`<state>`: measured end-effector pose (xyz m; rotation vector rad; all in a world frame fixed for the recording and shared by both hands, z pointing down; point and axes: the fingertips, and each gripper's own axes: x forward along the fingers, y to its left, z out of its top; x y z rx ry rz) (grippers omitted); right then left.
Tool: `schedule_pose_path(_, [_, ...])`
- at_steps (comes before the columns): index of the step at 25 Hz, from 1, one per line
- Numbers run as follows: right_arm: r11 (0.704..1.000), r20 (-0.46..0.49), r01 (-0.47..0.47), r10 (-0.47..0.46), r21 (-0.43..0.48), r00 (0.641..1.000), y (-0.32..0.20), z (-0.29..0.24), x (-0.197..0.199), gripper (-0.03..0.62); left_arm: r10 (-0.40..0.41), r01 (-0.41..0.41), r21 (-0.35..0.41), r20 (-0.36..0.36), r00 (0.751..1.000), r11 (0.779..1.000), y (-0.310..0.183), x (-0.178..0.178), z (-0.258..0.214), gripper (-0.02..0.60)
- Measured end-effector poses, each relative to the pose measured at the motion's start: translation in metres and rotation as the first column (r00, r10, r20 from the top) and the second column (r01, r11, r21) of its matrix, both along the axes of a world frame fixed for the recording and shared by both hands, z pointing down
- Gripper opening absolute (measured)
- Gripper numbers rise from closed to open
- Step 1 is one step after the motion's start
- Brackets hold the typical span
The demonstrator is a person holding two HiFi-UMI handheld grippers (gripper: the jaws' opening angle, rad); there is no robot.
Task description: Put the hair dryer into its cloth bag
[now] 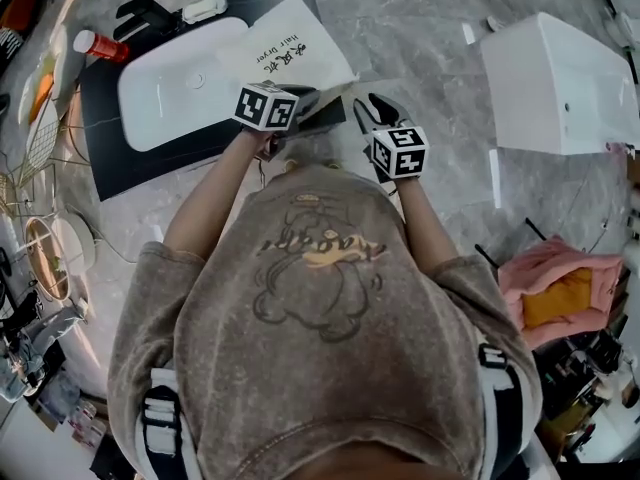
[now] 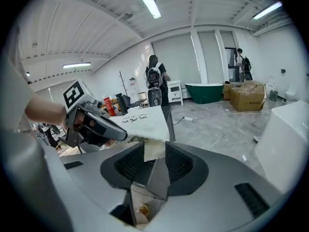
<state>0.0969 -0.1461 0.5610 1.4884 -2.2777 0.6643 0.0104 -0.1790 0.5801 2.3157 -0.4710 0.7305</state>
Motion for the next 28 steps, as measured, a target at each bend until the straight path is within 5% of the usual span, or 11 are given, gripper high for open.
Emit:
schedule_pose_path(15, [0.999, 0.036, 0.006, -0.007, 0.033, 0.999, 0.001, -0.021, 0.009, 0.12, 0.001, -0.001, -0.021, -0.01, 1.0, 1.0, 0.007, 0.01, 0.009, 0.066])
schedule_pose_path(28, [0.996, 0.058, 0.047, -0.051, 0.071, 0.997, -0.003, -0.042, 0.001, 0.12, -0.093, 0.104, 0.132, -0.086, 0.992, 0.986, -0.02, -0.011, -0.057, 0.066])
